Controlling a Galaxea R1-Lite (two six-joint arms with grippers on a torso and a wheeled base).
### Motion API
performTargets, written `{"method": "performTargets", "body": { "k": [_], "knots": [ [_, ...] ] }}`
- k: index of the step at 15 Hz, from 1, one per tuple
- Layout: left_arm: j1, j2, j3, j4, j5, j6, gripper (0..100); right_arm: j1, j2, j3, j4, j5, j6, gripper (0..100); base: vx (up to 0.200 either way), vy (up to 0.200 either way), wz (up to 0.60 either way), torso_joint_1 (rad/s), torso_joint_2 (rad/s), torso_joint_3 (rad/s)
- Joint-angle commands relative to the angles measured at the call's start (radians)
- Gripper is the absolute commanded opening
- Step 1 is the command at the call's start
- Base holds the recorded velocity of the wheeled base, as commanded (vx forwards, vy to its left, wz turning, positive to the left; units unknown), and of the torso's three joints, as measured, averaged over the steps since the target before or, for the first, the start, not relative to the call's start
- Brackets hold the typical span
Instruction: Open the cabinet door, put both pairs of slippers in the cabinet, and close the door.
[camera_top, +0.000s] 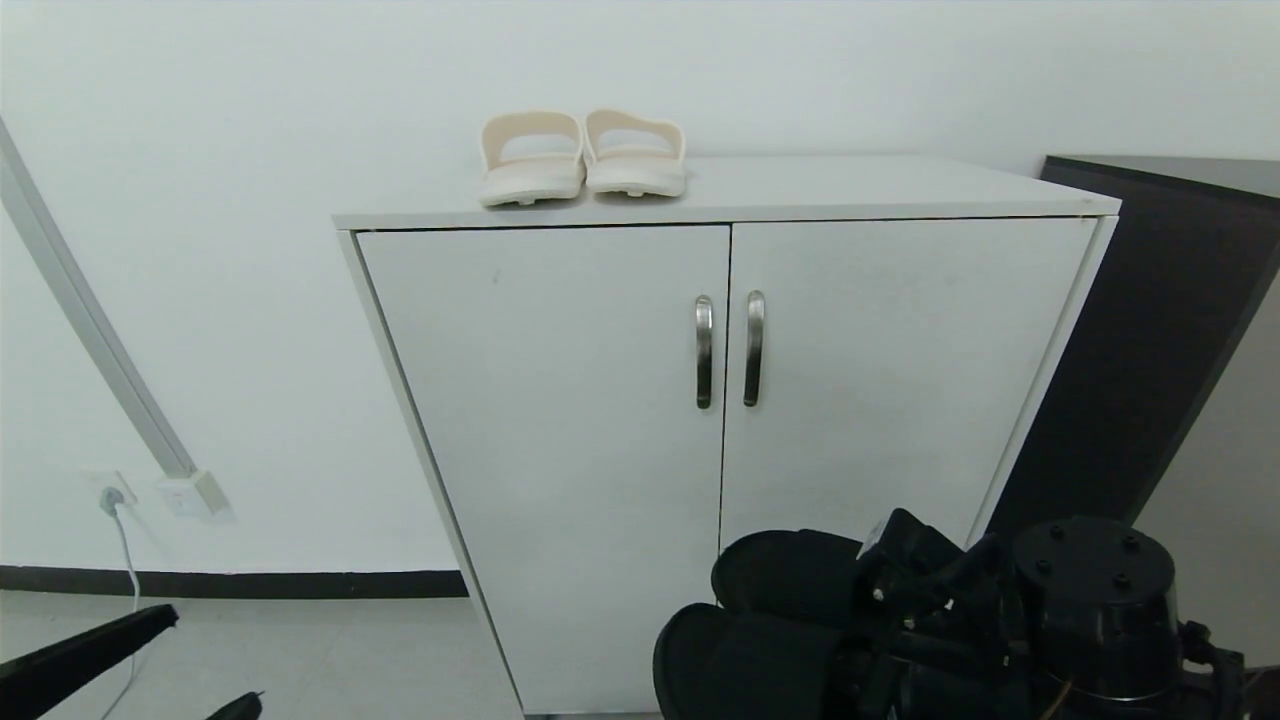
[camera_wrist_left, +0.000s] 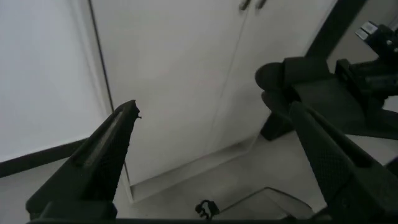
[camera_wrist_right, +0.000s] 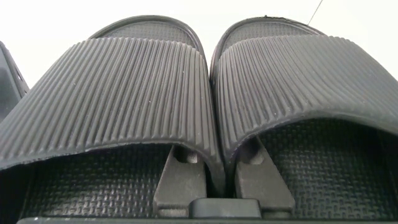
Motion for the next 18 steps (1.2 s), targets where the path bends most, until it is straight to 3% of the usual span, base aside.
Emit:
{"method": "performTargets", "body": {
  "k": [1,5,9,14,16,18],
  "knots": [
    [-0.079,0.131,-0.045,-0.005,-0.003,0.003,100,0.003,0.003,0.008,-0.001,0.001,-0.001,0,0.0,0.0,0.0,0.0,0.0,0.0],
    [-0.2,0.247,-0.159,-0.006,-0.005,-0.002,100,0.008,0.026,0.011,-0.012,0.004,0.002,0,0.0,0.0,0.0,0.0,0.0,0.0],
    [-0.375,0.462,-0.355,-0.017,-0.003,-0.008,100,0.008,0.032,0.018,-0.025,0.002,0.005,0,0.0,0.0,0.0,0.0,0.0,0.0],
    [-0.51,0.672,-0.522,-0.144,-0.003,-0.074,100,0.008,0.043,0.025,-0.035,0.012,0.004,0,0.0,0.0,0.0,0.0,0.0,0.0],
    [-0.574,0.778,-0.559,-0.267,-0.003,-0.129,100,0.006,0.038,0.03,-0.035,0.016,0.004,0,0.0,0.0,0.0,0.0,0.0,0.0],
    [-0.612,0.861,-0.6,-0.34,-0.005,-0.163,100,0.006,0.038,0.028,-0.035,0.016,0.004,0,0.0,0.0,0.0,0.0,0.0,0.0]
  ]
}}
